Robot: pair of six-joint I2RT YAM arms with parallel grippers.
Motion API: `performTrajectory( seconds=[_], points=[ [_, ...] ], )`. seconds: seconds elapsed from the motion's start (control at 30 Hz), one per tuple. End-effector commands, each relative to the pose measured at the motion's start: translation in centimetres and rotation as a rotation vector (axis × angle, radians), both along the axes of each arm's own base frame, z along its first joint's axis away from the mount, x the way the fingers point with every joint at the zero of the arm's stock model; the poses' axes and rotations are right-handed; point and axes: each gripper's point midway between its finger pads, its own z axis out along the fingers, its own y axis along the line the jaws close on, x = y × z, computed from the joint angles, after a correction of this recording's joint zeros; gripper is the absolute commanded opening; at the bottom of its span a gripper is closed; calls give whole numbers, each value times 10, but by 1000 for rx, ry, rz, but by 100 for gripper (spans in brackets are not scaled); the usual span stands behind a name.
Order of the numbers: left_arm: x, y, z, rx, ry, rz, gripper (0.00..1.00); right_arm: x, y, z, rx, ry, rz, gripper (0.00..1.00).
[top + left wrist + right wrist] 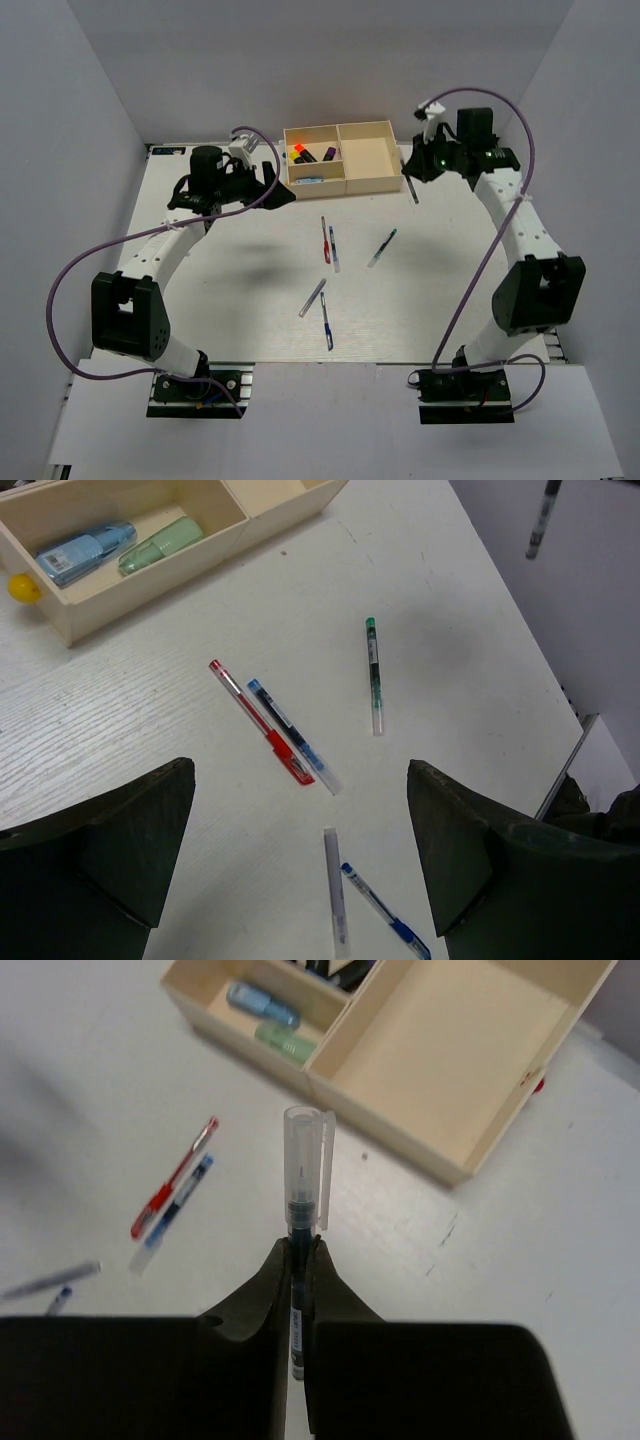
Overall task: Sort the stationery into containers
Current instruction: Place the pen in the storage box.
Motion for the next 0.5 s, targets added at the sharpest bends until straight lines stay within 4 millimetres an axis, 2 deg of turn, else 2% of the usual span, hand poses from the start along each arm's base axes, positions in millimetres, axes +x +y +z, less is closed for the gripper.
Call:
performTrajectory(
  seconds=[0.0, 0.03, 0.1, 0.17, 0.23, 0.27, 0.3, 0.37, 0.43, 0.47],
  points=[
    [-3, 4, 8, -5, -33, 13, 96, 48, 12, 36, 149, -49, -108, 0],
    [-2, 4, 8, -8, -38, 14, 96, 62, 10, 50, 165, -91, -135, 0],
    [-3, 4, 5, -11, -30, 18, 96, 89, 14, 56, 212, -153, -160, 0],
    [-3, 4, 2, -9, -23, 19, 96, 105, 22, 73, 255, -235, -138, 0],
    [-3, 4, 0, -5, -20, 18, 96, 122, 29, 64, 293, -218, -139, 0],
    [-3, 4, -1, -2, -17, 20, 96, 130, 33, 83, 313, -255, -126, 0],
    [-3, 5, -5, 3, -9, 24, 96, 144, 38, 63, 326, -204, -130, 0],
    [-4, 5, -8, -1, -2, 24, 96, 167, 41, 60, 339, -198, -140, 0],
    [-4, 5, -11, -6, 0, 25, 96, 178, 45, 56, 355, -197, -142, 0],
    [-5, 5, -13, -9, 8, 27, 96, 187, 45, 47, 358, -204, -141, 0]
  ],
)
